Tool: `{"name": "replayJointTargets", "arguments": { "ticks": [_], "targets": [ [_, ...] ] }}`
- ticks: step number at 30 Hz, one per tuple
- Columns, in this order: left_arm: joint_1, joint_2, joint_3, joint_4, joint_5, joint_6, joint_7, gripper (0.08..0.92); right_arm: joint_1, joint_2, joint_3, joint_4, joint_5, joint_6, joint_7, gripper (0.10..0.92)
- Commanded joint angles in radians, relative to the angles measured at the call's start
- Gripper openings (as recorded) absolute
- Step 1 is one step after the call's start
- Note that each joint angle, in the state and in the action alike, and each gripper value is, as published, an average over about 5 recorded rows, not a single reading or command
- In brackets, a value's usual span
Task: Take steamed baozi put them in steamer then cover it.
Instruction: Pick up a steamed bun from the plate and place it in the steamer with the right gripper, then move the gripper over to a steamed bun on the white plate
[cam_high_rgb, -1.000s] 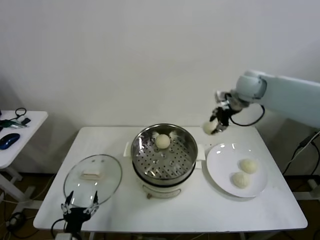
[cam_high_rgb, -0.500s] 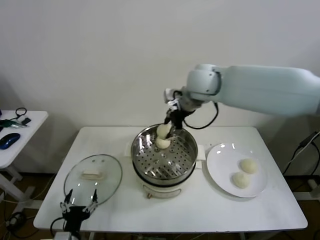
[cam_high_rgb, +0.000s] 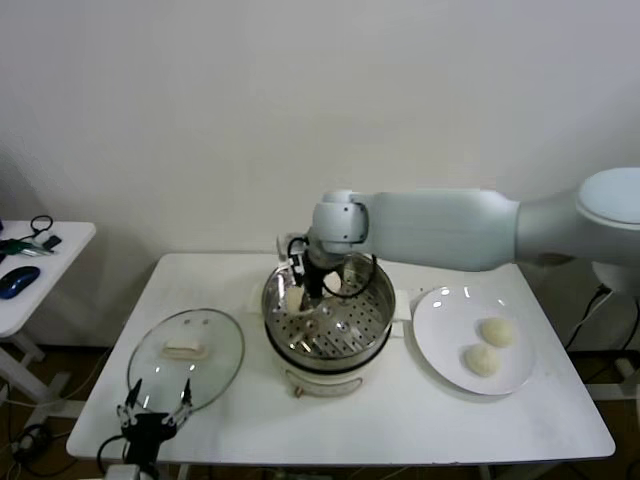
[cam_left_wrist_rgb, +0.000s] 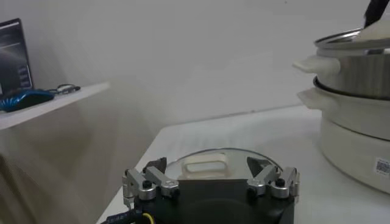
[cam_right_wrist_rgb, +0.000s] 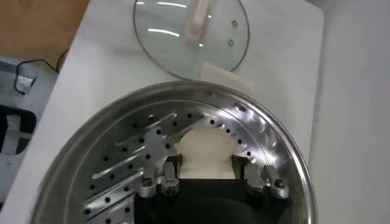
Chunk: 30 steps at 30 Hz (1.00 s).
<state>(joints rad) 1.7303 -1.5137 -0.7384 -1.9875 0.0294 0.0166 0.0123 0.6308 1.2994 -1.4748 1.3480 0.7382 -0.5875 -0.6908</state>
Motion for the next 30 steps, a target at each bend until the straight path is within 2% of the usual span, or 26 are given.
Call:
{"name": "replayJointTargets", "arguments": {
  "ticks": [1, 6, 8, 14, 19, 23, 26, 30],
  "targets": [
    [0.001, 0.001, 0.000, 0.000, 0.001, -0.001, -0.001, 0.823, -0.098, 0.070, 0.016, -0.098, -0.057, -0.022, 0.028, 0.577],
    [0.003, -0.002, 0.002, -0.003, 0.002, -0.001, -0.001, 0.823, -0.092, 0.064, 0.016, -0.082, -0.050, -0.025, 0.028, 0.582],
    [0.001, -0.004, 0.004, -0.007, 0.004, 0.001, -0.001, 0.823, -0.087, 0.058, 0.018, -0.077, -0.052, -0.024, 0.025, 0.608],
    [0.002, -0.009, 0.006, -0.018, 0.010, 0.007, 0.001, 0.823, 0.015, -0.025, 0.010, -0.022, -0.053, 0.032, -0.051, 0.754],
    [0.006, -0.011, 0.005, -0.028, 0.013, 0.011, 0.002, 0.823, 0.230, -0.203, -0.072, 0.011, -0.042, 0.231, -0.256, 0.820],
    [0.009, -0.011, 0.004, -0.035, 0.015, 0.011, 0.003, 0.823, 0.380, -0.382, -0.172, 0.024, -0.041, 0.344, -0.411, 0.823],
    [0.007, -0.012, 0.004, -0.034, 0.014, 0.012, 0.004, 0.823, 0.461, -0.518, -0.272, 0.066, -0.079, 0.384, -0.450, 0.823],
    [0.005, -0.012, 0.008, -0.032, 0.014, 0.011, 0.004, 0.823, 0.455, -0.699, -0.380, 0.132, -0.201, 0.398, -0.431, 0.823]
  ]
}}
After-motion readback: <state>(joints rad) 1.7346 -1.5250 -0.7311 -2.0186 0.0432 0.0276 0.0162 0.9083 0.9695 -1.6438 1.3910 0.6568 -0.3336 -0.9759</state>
